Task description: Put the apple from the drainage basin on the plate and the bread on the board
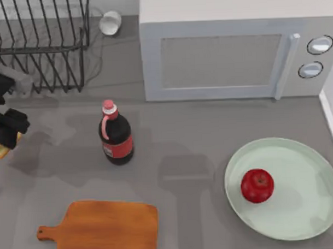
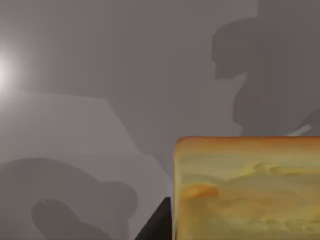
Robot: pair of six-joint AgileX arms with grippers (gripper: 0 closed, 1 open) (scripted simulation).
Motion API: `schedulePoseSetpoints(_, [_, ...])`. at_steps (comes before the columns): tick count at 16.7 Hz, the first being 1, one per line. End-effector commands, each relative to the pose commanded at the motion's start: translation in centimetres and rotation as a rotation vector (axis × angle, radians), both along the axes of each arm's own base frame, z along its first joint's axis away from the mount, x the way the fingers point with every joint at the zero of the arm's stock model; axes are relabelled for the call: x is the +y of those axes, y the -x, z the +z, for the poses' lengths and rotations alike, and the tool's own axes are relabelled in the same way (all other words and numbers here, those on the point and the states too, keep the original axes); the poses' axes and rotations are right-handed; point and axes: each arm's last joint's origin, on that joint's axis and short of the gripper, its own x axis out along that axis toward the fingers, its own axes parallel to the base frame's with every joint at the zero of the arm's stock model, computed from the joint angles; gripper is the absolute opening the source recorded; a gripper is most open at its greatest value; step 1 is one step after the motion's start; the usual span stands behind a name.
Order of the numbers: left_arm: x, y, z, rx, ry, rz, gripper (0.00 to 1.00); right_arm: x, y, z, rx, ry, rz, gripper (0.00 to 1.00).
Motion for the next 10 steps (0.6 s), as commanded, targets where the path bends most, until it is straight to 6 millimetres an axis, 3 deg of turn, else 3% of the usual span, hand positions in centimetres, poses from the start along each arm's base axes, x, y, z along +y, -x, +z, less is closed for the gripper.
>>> schedulePoseSetpoints(4, [0.0,0.4,4.4,-0.004,0.000,0.000,0.00,0.0,0.0,0.0,0.000,0.000,0.000,1.00])
schedulePoseSetpoints(10, [0.0,0.5,4.8,-0.003,-0.001,0.001,0.00,0.0,0.0,0.0,0.000,0.000,0.000,1.00])
